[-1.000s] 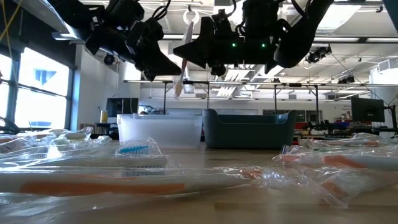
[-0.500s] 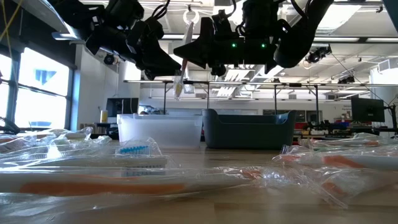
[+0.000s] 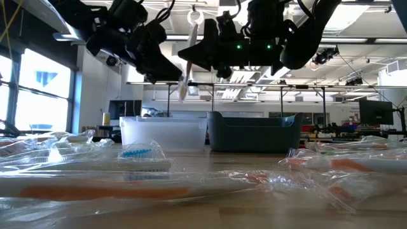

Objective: Pick & Place Toothbrushes
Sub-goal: Put the orange toothbrush into the blue bin

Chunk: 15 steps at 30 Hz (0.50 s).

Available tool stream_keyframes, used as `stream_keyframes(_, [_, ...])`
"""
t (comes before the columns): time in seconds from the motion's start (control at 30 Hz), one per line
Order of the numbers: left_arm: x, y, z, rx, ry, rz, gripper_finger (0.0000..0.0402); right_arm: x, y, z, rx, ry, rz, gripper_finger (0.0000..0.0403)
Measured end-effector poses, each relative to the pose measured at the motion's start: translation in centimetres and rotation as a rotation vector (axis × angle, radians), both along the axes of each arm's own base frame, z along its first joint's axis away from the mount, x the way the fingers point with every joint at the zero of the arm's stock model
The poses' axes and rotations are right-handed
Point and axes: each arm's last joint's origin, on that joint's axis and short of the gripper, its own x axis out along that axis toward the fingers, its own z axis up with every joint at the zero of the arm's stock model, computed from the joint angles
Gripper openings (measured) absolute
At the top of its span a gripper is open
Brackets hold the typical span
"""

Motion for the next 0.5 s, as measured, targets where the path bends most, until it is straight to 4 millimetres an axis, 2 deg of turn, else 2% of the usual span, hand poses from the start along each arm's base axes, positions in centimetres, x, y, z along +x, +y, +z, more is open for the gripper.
stream_keyframes(0.3, [-1.7, 0.3, 1.4, 0.015, -0.017, -0.056, 0.0157, -0.1, -0.4, 0.0, -0.002, 0.035, -0.02, 0.0012])
stream_keyframes(0.5, [-2.7, -0.1, 2.2, 0.058, -0.035, -0.049, 0.0157, -1.2, -0.8, 1.6, -0.048, 0.143, -0.123, 0.0012])
